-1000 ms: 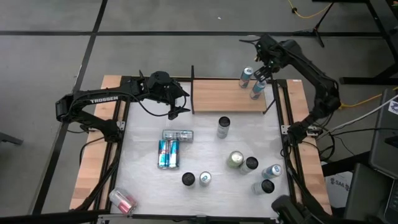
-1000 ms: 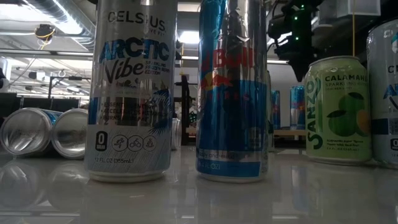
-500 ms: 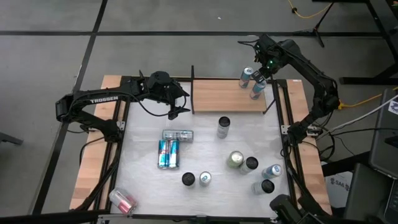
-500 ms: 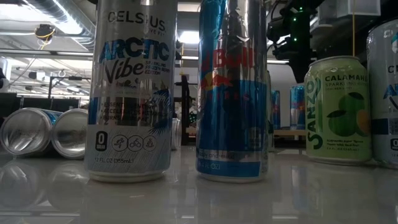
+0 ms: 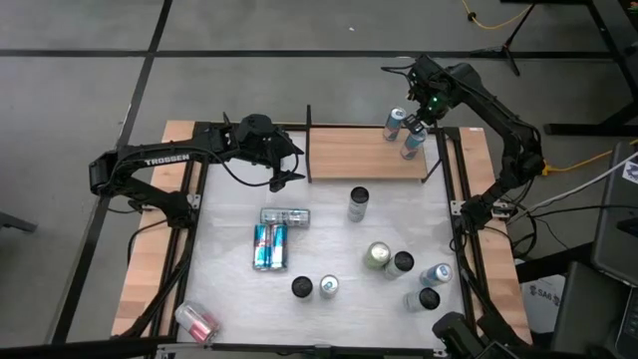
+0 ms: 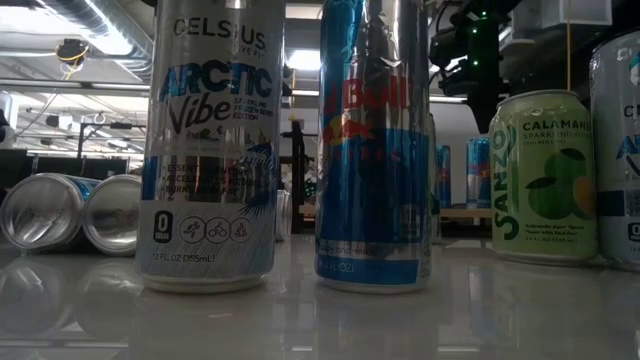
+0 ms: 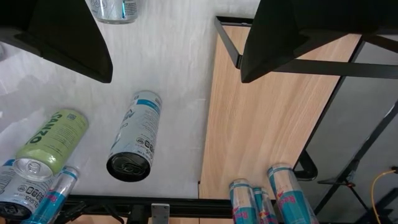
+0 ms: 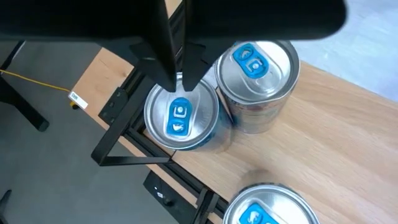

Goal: Place canned beverage on shelf
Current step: Adjust the blue soda can

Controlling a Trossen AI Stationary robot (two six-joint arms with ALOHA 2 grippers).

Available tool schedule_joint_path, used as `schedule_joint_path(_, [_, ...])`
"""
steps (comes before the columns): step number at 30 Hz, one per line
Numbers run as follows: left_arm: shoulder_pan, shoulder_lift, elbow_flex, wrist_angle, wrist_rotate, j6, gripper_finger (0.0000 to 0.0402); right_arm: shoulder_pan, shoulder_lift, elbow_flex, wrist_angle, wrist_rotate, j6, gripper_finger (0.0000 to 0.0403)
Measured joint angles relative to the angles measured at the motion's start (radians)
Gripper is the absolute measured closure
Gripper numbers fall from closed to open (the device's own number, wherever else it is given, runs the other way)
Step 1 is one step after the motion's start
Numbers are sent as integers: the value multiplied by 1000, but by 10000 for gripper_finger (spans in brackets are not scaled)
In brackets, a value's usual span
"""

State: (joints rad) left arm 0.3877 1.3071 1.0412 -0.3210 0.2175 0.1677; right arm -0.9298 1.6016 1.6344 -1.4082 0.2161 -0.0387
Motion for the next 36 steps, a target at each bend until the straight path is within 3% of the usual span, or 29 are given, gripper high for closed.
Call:
schedule_joint_path(7, [0, 0, 0, 0, 0, 0, 56, 0, 0, -5, 6, 0, 0, 398])
schedule_joint_path(17, [0, 0, 0, 0, 0, 0, 56, 0, -4, -120, 83, 10, -15, 402])
schedule_joint_path(36, [0, 0, 0, 0, 0, 0, 56, 0, -2, -127, 184, 10, -46, 402])
